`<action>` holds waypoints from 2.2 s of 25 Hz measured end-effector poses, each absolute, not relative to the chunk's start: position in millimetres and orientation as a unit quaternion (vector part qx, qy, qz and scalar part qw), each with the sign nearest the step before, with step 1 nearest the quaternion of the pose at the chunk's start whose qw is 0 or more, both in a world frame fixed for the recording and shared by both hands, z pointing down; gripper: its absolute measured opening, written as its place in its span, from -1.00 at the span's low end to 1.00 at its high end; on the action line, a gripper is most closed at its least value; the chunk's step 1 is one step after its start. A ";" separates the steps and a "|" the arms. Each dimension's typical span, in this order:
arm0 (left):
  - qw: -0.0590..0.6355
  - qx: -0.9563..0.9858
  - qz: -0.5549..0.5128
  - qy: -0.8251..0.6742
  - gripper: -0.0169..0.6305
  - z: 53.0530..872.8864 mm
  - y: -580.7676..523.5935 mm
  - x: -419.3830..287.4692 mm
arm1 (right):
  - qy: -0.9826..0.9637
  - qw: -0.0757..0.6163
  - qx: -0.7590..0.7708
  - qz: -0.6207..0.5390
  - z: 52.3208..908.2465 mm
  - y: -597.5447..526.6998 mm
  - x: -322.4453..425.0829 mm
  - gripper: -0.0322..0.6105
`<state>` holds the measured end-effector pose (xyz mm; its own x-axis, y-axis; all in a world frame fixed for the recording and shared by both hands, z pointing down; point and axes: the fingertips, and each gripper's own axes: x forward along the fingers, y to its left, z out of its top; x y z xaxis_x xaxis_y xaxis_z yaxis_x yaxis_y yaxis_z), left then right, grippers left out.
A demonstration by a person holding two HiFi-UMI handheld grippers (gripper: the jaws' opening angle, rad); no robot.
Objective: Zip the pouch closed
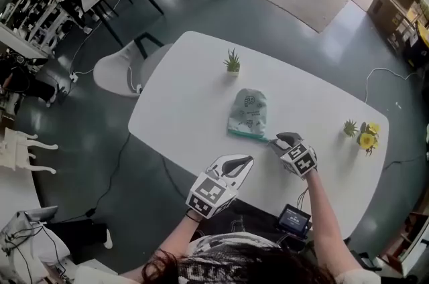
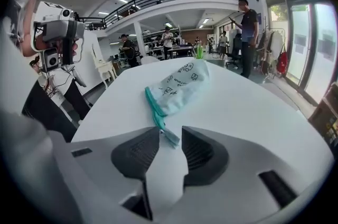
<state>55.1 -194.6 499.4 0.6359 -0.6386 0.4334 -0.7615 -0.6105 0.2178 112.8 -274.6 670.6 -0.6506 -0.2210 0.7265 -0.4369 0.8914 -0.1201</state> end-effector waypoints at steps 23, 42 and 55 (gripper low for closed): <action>0.204 0.895 0.218 -0.330 -0.90 549.2 -197.0 11.6 | -0.889 0.282 0.257 0.253 614.3 -231.9 56.7 -0.87; 0.231 0.909 0.258 -0.232 -0.57 599.9 -202.4 -17.7 | -0.871 0.246 0.325 0.273 590.3 -203.8 5.2 -0.87; 0.222 0.914 0.273 -0.203 -0.75 606.7 -200.9 -2.2 | -0.857 0.251 0.353 0.279 592.6 -200.6 13.7 -0.87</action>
